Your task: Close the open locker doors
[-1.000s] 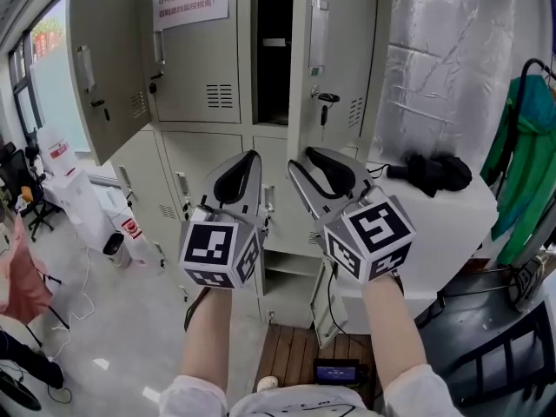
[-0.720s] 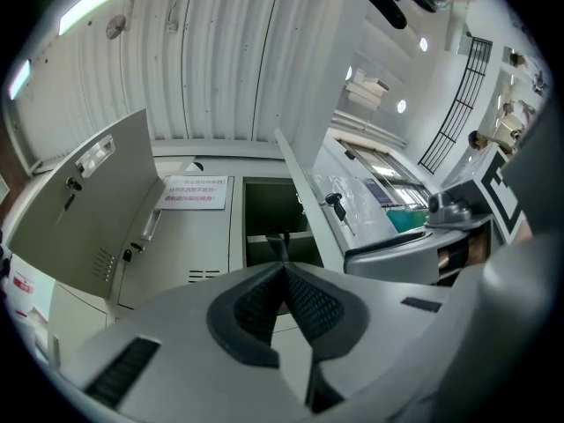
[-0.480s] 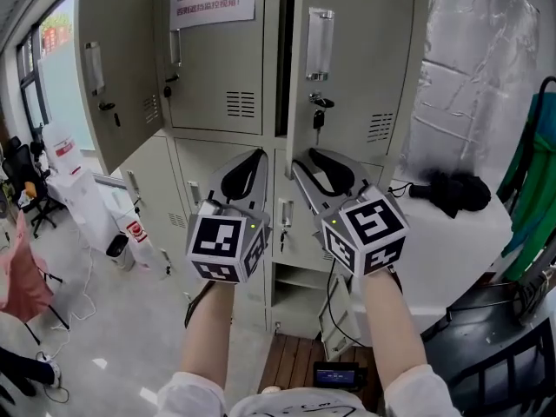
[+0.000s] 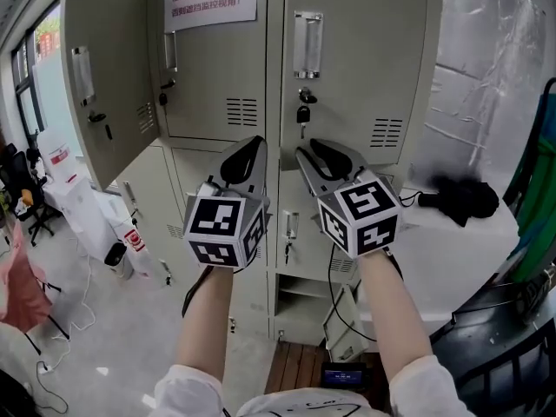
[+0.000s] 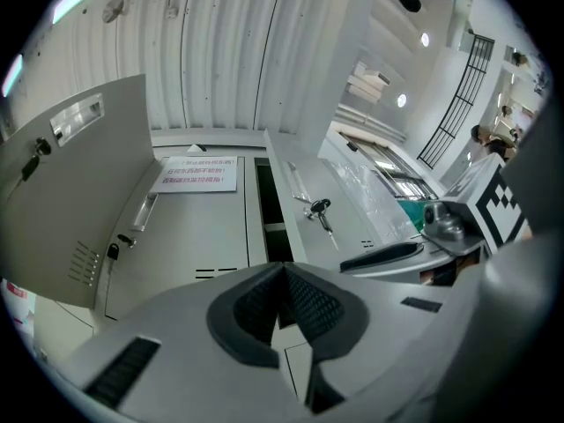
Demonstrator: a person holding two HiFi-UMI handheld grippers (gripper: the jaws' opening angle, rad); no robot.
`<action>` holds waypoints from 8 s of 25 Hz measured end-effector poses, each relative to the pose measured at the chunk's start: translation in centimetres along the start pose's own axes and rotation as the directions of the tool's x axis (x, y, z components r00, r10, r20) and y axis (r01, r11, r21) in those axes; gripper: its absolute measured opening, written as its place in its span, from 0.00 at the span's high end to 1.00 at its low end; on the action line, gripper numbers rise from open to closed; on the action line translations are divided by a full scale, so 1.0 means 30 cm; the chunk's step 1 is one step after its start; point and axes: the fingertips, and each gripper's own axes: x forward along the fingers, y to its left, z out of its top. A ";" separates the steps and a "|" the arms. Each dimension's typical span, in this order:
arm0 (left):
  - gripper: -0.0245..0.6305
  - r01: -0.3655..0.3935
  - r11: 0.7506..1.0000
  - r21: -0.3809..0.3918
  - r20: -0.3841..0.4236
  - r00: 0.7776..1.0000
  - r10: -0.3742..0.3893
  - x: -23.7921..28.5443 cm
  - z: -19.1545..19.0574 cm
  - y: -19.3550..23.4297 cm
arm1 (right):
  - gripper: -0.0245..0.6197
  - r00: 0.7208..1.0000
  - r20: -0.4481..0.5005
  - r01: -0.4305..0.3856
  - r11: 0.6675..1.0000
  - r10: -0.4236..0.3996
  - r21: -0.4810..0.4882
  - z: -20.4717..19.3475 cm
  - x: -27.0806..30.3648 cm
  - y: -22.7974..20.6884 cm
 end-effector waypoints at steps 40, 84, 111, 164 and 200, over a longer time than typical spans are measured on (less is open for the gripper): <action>0.92 0.059 0.996 -0.068 -0.073 0.995 -0.063 0.154 -0.130 0.077 | 0.85 0.988 -0.116 0.102 0.995 -0.100 0.012 -0.080 0.185 -0.123; 0.71 -0.432 0.886 0.167 -0.017 0.898 0.440 -0.347 0.119 0.276 | 0.85 0.967 0.130 -0.227 0.972 0.218 0.061 0.108 0.084 0.336; 0.69 -0.523 0.828 0.200 -0.067 0.836 0.544 -0.610 0.151 0.817 | 0.86 0.935 0.215 -0.285 0.958 0.281 -0.011 0.256 0.383 0.779; 0.68 -0.336 0.941 0.043 -0.070 0.938 0.339 -0.562 -0.054 1.503 | 0.87 0.981 0.169 -0.076 0.987 0.100 -0.143 0.193 0.954 1.043; 0.68 -0.267 0.963 -0.040 -0.138 0.956 0.259 -0.190 -0.330 1.866 | 0.90 0.984 0.166 -0.026 0.970 0.068 -0.242 0.103 1.250 1.006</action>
